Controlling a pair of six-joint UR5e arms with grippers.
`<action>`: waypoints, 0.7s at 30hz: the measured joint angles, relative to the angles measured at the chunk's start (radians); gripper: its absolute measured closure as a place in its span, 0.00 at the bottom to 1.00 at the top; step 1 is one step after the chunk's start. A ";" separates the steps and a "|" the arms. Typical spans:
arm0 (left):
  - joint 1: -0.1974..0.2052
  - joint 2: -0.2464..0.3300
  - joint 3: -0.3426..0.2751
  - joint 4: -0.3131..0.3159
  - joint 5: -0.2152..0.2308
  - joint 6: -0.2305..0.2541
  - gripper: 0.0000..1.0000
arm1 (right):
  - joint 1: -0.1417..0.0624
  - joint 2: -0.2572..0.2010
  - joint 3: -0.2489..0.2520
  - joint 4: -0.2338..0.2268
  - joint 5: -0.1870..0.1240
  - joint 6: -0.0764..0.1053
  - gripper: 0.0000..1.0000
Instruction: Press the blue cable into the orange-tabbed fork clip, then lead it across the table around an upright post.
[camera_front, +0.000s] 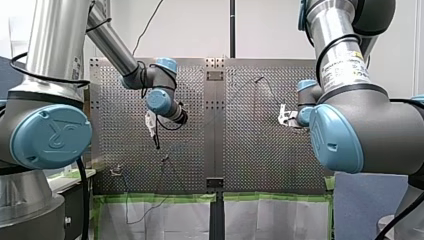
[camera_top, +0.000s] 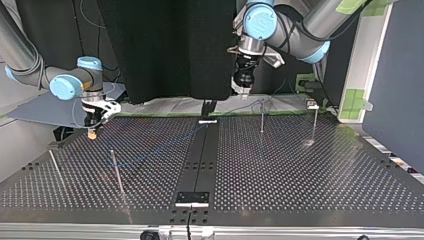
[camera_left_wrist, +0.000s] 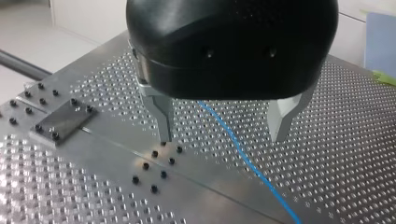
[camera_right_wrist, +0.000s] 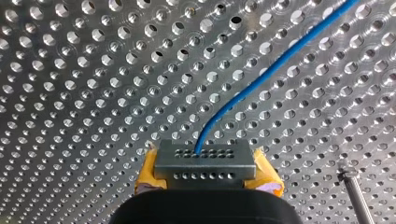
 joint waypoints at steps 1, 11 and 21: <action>0.008 0.000 -0.008 0.005 0.007 -0.004 0.00 | 0.000 0.000 0.000 0.000 0.000 0.000 1.00; 0.038 0.002 -0.079 0.033 0.065 0.019 0.00 | -0.001 0.002 0.000 -0.003 0.001 0.000 1.00; 0.037 0.003 -0.081 0.051 0.087 0.034 0.00 | 0.000 0.027 0.003 -0.008 0.002 -0.005 1.00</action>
